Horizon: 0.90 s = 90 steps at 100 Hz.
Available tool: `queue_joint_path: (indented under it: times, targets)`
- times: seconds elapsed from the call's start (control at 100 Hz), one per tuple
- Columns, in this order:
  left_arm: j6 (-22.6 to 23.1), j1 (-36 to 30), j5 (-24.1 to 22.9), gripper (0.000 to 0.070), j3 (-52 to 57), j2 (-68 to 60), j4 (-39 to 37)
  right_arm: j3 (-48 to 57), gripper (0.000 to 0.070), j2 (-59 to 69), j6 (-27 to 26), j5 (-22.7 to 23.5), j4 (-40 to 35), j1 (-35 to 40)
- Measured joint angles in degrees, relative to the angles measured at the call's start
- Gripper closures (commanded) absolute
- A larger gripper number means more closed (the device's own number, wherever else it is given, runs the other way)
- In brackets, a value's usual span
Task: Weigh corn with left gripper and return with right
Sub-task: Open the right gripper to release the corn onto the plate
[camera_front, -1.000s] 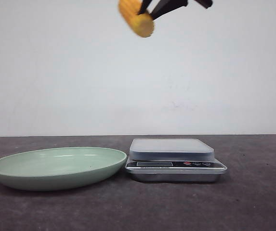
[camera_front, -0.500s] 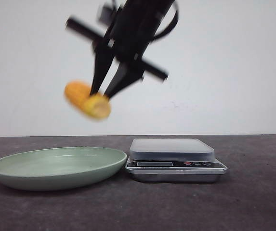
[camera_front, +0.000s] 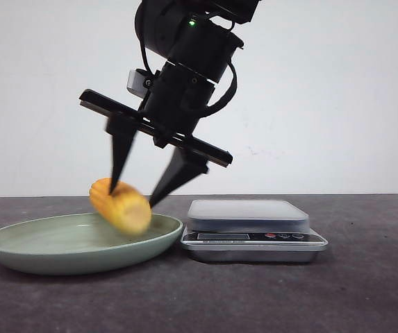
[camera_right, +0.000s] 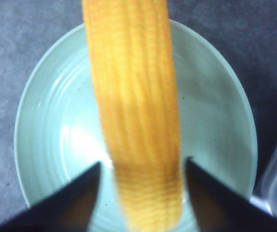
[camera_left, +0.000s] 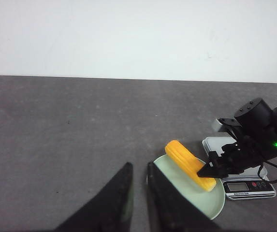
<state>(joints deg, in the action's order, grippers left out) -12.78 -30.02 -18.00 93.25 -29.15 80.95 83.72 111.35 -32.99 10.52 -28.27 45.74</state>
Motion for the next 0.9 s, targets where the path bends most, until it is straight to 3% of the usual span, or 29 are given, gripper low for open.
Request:
queue_joint_path:
  times: [0.19, 0.24, 0.3, 0.45, 0.76, 0.9]
  targets:
    - [-0.09, 0.00, 0.00, 0.0696, 0.00, 0.00, 0.00, 0.02, 0.0233, -0.37, 2.64, 2.99, -0.07, -0.57]
    - [-0.09, 0.00, 0.00, 0.0696, 0.00, 0.00, 0.00, 0.02, 0.0263, -1.25, 3.39, 2.93, 0.28, -0.92]
    - [-0.09, 0.00, 0.00, 0.0696, 0.00, 0.00, 0.00, 0.02, 0.0358, -3.23, 4.50, 2.64, 1.07, -1.22]
    - [-0.09, 0.00, 0.00, 0.0696, 0.00, 0.00, 0.00, 0.02, 0.0700, -12.35, 9.29, -3.28, 2.93, -1.92]
    - [-0.07, 0.00, -0.02, 0.0696, 0.00, 0.00, 0.00, 0.15, 0.0700, -35.47, 32.61, -24.09, 3.06, 0.22]
    - [0.28, 0.00, -0.07, 0.0697, -0.81, 0.00, -1.27, 0.28, 0.0700, -44.96, 38.25, -28.92, 0.94, 0.70]
